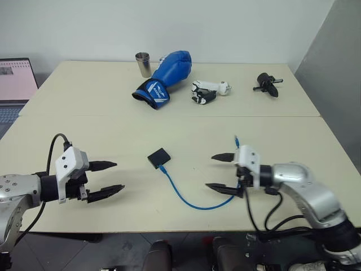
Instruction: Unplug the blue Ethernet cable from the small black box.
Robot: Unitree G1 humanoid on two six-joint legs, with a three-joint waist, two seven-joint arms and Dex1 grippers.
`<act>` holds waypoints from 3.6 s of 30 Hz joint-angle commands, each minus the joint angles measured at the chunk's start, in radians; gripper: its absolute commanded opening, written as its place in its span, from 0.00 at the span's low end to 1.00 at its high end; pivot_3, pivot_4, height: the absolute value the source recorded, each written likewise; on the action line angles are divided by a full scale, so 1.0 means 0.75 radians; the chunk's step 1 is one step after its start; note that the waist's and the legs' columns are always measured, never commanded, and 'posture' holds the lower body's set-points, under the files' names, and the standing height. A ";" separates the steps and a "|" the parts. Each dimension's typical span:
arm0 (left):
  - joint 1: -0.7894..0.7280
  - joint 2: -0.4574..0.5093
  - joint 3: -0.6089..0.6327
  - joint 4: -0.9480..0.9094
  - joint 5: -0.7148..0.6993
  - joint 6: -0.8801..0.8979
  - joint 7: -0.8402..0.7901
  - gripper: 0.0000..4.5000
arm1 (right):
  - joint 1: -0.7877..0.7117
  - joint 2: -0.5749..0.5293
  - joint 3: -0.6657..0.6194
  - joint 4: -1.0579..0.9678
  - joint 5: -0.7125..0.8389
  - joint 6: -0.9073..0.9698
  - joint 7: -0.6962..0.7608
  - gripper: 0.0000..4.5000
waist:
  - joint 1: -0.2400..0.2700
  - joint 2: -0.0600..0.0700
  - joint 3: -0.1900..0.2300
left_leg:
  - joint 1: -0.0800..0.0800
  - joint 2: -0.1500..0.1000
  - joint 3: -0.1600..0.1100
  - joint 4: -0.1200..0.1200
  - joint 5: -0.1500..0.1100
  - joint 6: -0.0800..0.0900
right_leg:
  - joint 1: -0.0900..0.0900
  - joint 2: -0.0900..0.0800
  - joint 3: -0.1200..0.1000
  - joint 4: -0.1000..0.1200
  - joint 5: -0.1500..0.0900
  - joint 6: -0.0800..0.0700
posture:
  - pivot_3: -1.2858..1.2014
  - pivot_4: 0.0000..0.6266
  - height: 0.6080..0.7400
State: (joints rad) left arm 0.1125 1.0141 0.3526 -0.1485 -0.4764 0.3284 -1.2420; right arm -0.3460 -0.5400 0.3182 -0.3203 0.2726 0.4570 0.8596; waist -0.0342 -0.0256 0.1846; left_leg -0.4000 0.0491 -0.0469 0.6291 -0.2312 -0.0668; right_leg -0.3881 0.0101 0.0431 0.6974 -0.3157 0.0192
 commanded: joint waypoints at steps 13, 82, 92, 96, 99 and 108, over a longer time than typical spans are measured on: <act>-0.090 0.046 -0.048 0.047 0.038 -0.039 -0.097 0.90 | -0.271 0.636 0.268 0.482 -0.301 0.327 -0.447 1.00 | 0.002 -0.002 -0.001 | 0.000 0.000 0.001 0.000 0.000 0.000 | -0.001 0.000 -0.002 0.001 0.004 -0.007 | 0.52 0.24 1.00; -0.622 -0.407 -0.155 0.072 -0.635 0.960 0.361 0.18 | -0.426 0.211 0.239 0.531 -0.837 -1.227 -0.375 0.01 | -0.003 -0.004 -0.001 | 0.000 -0.001 -0.004 0.001 0.000 -0.001 | 0.001 -0.001 -0.001 0.003 0.004 -0.007 | 0.52 0.24 1.00; -0.638 -0.382 -0.180 0.082 -0.604 0.942 0.326 0.18 | -0.384 0.166 0.208 0.446 -0.775 -1.183 -0.250 0.33 | 0.000 -0.004 -0.001 | 0.000 -0.001 -0.004 0.001 0.000 -0.001 | 0.001 -0.001 -0.002 0.003 0.004 -0.007 | 0.52 0.24 1.00; -0.643 -0.319 -0.253 0.080 -0.513 0.847 0.223 0.18 | -0.318 0.107 0.157 0.270 -0.494 -0.949 -0.044 0.50 | 0.003 -0.004 -0.001 | 0.000 -0.001 -0.004 0.001 0.000 -0.001 | 0.002 -0.001 -0.002 0.003 0.004 -0.007 | 0.52 0.24 1.00; -0.639 -0.273 -0.302 0.100 -0.430 0.730 0.115 0.18 | -0.243 0.084 0.090 0.067 -0.180 -0.551 0.065 0.50 | 0.004 -0.004 -0.001 | 0.000 -0.001 -0.004 0.001 0.000 -0.001 | 0.002 -0.001 -0.002 0.003 0.004 -0.007 | 0.52 0.24 1.00; -0.702 -0.264 -0.364 0.117 -0.377 0.595 -0.060 0.18 | -0.232 0.220 -0.096 -0.034 0.301 0.181 -0.070 0.50 | 0.002 -0.003 -0.001 | 0.000 -0.001 -0.005 0.001 0.000 0.000 | 0.002 0.000 -0.003 0.003 0.004 -0.008 | 0.52 0.24 1.00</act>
State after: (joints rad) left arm -0.3958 0.8089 0.0770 -0.0340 -0.7547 0.7946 -1.2630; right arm -0.5007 -0.3870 0.2802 -0.3299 0.4516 0.5429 0.8277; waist -0.0325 -0.0278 0.1841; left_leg -0.4000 0.0485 -0.0501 0.6297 -0.2310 -0.0671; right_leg -0.3868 0.0100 0.0413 0.6996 -0.3127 0.0136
